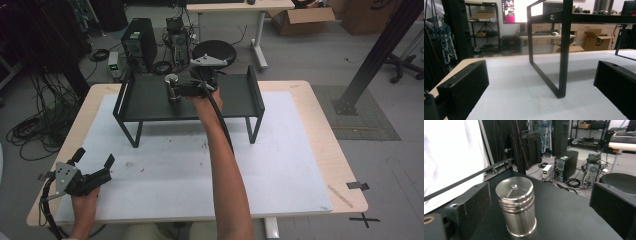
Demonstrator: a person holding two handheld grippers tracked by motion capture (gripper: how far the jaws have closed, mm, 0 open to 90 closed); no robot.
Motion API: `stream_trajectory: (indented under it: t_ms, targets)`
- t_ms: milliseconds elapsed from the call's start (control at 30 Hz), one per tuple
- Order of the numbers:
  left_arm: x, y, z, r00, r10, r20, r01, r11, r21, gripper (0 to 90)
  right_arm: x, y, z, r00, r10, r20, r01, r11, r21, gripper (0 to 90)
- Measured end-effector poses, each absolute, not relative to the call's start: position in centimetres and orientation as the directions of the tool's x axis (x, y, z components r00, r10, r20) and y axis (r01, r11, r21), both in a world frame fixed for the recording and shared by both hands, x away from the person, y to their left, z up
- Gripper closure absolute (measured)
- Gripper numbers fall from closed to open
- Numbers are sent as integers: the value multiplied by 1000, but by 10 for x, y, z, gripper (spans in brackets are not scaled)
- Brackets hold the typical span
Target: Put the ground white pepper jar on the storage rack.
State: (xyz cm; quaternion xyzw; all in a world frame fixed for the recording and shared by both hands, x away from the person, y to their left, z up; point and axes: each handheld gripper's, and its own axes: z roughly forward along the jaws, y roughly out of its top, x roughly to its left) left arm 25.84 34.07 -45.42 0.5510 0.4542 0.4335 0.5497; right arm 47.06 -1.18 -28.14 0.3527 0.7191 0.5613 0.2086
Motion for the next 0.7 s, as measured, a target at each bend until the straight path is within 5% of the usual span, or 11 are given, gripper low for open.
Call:
stream_trajectory:
  t_ms: [700]
  targets:
    - [258, 340, -454, 211, 977, -18, 23, 14, 1000, 2, 454, -54, -277, -600, 795, 90, 244, 74, 967, 0]
